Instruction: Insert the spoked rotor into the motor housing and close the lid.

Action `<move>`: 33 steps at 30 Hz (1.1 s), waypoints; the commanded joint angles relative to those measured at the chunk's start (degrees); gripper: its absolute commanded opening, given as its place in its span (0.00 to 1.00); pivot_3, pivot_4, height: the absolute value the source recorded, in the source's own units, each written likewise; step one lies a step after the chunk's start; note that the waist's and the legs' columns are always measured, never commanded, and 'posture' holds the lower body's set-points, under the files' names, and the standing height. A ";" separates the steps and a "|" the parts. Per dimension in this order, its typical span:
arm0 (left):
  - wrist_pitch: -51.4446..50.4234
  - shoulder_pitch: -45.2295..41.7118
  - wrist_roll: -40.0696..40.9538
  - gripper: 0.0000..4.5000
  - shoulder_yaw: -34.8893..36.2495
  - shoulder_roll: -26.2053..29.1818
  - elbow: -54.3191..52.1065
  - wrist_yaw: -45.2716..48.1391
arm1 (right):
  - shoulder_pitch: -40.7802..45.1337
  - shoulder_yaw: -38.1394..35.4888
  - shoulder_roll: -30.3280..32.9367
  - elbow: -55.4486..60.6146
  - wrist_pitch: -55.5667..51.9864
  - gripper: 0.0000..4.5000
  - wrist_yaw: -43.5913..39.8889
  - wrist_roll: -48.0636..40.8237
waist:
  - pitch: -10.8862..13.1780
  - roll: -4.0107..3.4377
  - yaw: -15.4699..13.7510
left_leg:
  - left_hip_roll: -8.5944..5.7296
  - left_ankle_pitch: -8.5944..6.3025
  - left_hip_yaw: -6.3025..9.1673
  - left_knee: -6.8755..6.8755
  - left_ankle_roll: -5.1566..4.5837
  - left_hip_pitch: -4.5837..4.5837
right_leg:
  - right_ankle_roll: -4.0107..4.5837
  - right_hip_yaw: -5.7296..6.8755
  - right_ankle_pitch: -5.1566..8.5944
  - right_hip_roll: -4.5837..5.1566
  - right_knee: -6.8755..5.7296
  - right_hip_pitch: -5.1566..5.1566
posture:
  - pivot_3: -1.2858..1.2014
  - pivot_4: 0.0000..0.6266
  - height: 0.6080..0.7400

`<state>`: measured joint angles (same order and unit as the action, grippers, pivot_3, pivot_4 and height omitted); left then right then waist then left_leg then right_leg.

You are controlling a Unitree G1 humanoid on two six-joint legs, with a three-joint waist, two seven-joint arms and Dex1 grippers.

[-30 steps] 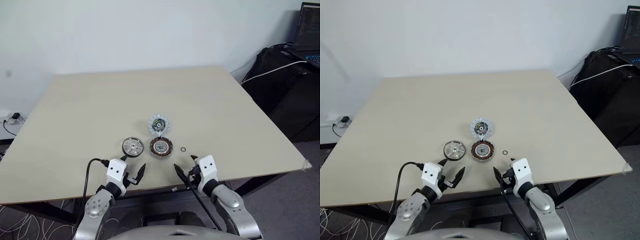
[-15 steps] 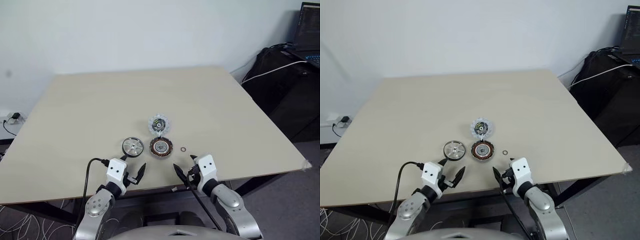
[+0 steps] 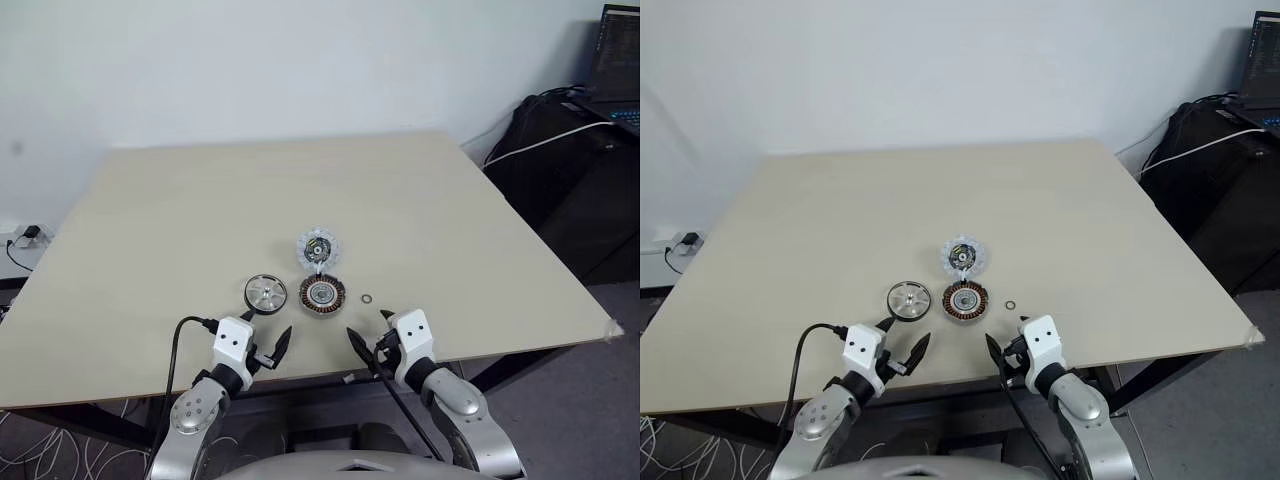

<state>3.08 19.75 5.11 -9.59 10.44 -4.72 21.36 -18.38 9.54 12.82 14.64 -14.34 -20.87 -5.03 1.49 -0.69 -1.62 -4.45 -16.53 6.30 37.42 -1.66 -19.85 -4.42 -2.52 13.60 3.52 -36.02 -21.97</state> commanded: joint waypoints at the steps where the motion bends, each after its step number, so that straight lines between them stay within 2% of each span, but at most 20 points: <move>1: 1.36 -0.44 0.14 1.00 0.20 0.04 -0.51 0.27 | 0.60 -0.23 -0.24 1.98 0.72 0.99 0.14 -0.53 | 0.00 0.00 0.00 | 0.00 0.00 0.00 0.00 0.00 0.00 | 0.00 0.00 0.00 0.00 0.00 0.00 | 0.52 0.00 1.00; 12: 0.86 -0.06 0.04 1.00 -0.08 -0.14 -1.65 -0.05 | 2.04 -0.15 -0.44 0.27 0.54 0.99 0.47 0.06 | 0.01 0.01 0.02 | 0.00 0.00 0.00 0.00 0.00 0.00 | 0.00 0.00 0.00 0.00 0.00 0.00 | 0.52 0.00 1.00; 23: 1.87 -1.35 0.29 1.00 -0.11 -0.25 0.90 0.85 | 11.57 -1.67 -2.10 -8.63 -2.38 0.99 4.51 2.00 | 0.01 0.01 0.02 | -0.01 0.07 0.00 -0.01 -0.11 0.00 | 0.00 0.01 -0.01 -0.03 0.00 -0.02 | 0.52 0.00 1.00; 33: 2.95 -0.70 0.11 1.00 0.02 -1.03 1.32 0.19 | 20.13 -3.85 -2.04 -19.71 -1.56 0.99 4.50 1.86 | 0.00 -0.02 0.18 | -0.02 0.15 0.00 -0.01 -0.26 0.01 | 0.01 0.00 -0.03 -0.03 0.00 -0.02 | 0.52 0.00 1.00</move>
<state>4.44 19.45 5.17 -9.65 9.52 -2.65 21.53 0.27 6.83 10.78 -4.74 -16.81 -16.30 -2.73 1.50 -0.71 -1.43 -4.47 -16.38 6.30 37.40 -1.92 -19.84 -4.40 -2.52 13.57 3.49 -36.03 -21.99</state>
